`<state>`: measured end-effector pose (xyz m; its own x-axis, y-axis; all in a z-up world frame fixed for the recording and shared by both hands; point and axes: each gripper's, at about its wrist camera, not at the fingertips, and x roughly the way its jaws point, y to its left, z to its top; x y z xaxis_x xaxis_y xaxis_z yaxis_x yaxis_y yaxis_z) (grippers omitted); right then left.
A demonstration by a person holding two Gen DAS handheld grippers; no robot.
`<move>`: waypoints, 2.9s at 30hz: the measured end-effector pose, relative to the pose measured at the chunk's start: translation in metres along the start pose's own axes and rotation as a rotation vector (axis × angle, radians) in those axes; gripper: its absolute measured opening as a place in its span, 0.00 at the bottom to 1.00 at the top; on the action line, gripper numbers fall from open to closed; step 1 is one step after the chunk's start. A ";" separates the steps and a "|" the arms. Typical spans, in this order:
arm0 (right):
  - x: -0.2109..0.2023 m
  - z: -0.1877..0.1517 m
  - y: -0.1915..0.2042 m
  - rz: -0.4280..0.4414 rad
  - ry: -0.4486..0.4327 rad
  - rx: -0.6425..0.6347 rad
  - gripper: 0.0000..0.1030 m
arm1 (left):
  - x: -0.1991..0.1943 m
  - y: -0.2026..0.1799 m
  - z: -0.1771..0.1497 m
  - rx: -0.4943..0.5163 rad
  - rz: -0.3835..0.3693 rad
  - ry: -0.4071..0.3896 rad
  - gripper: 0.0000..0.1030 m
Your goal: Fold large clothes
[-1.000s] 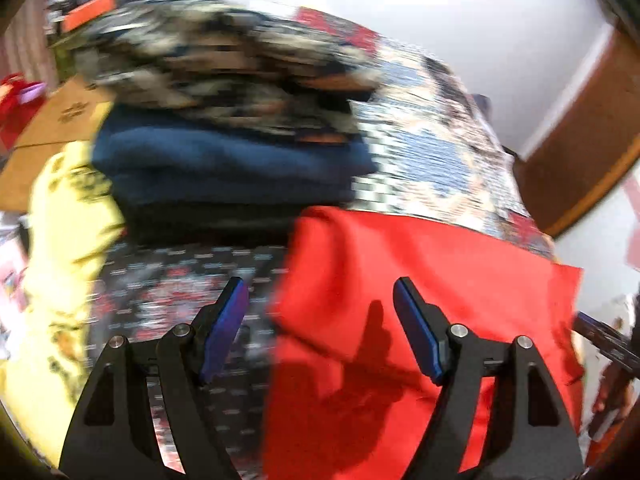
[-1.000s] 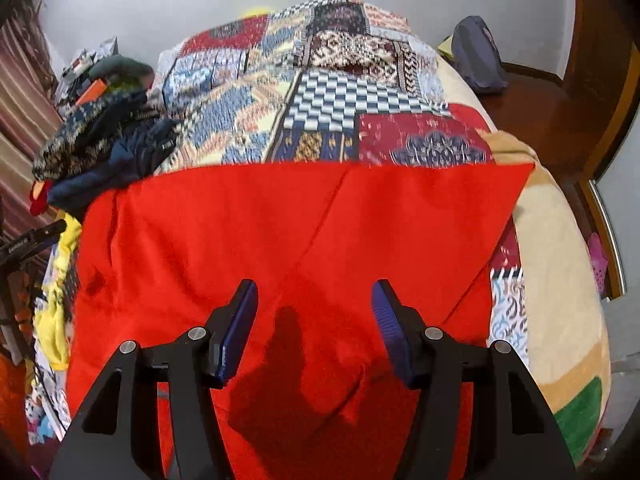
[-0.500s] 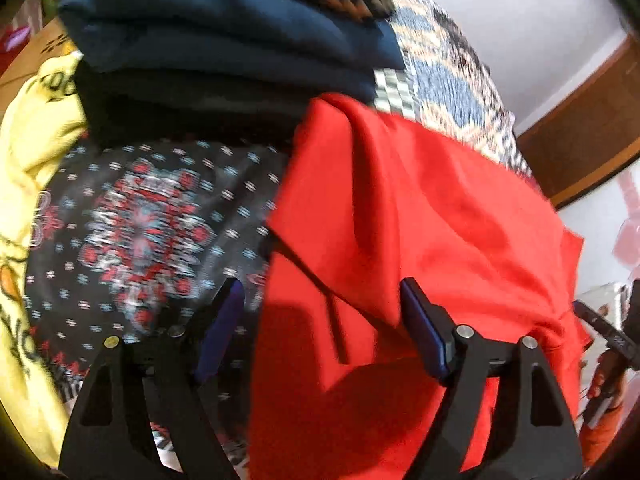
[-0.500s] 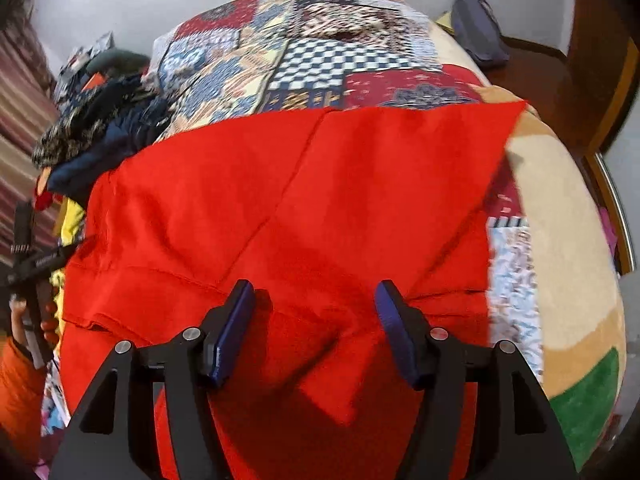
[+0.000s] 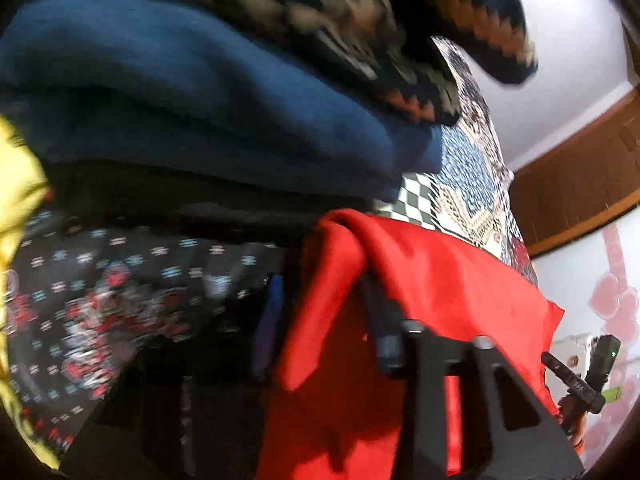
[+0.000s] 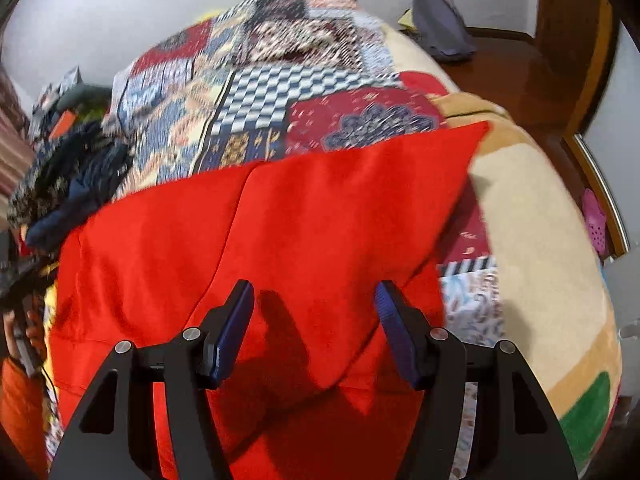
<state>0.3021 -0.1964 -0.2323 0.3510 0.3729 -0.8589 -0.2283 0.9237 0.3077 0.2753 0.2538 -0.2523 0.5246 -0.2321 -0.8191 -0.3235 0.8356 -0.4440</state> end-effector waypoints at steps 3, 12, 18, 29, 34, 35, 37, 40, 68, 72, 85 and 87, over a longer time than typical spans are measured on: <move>0.011 -0.006 0.007 -0.025 0.020 -0.051 0.60 | -0.002 -0.006 -0.003 0.016 0.017 -0.041 0.05; 0.012 -0.008 0.004 -0.030 0.008 -0.070 0.61 | -0.020 0.010 -0.020 -0.003 0.200 -0.106 0.01; 0.001 -0.007 0.002 -0.029 -0.002 -0.043 0.60 | -0.030 0.022 -0.027 -0.010 0.253 -0.062 0.04; -0.029 0.016 -0.061 -0.018 -0.101 0.133 0.60 | -0.031 -0.013 -0.019 0.020 0.046 -0.050 0.74; -0.002 0.030 -0.073 0.036 -0.059 0.179 0.60 | 0.015 -0.012 -0.019 -0.047 -0.006 0.051 0.74; 0.006 0.032 -0.072 0.057 -0.039 0.176 0.60 | 0.022 -0.011 -0.020 -0.060 -0.028 0.069 0.74; 0.022 0.034 -0.067 0.086 0.002 0.162 0.60 | 0.034 -0.014 -0.025 -0.084 -0.095 0.092 0.74; 0.034 0.030 -0.059 0.081 0.021 0.130 0.57 | 0.045 -0.020 -0.030 -0.087 -0.120 0.097 0.75; -0.066 0.090 -0.022 0.066 -0.291 -0.042 0.09 | -0.005 -0.196 0.004 0.297 0.066 -0.145 0.14; -0.057 0.118 -0.029 0.020 -0.303 -0.036 0.09 | 0.025 -0.213 0.032 0.335 0.091 -0.150 0.14; -0.012 0.144 -0.069 -0.263 -0.220 0.031 0.23 | 0.076 -0.170 0.080 0.333 0.262 -0.066 0.33; -0.025 0.138 -0.067 -0.324 -0.248 0.004 0.41 | 0.067 -0.167 0.078 0.326 0.234 -0.064 0.34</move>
<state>0.4340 -0.2558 -0.1749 0.6124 0.0721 -0.7873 -0.0664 0.9970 0.0397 0.4259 0.1377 -0.2045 0.5174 0.0057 -0.8557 -0.1790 0.9786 -0.1017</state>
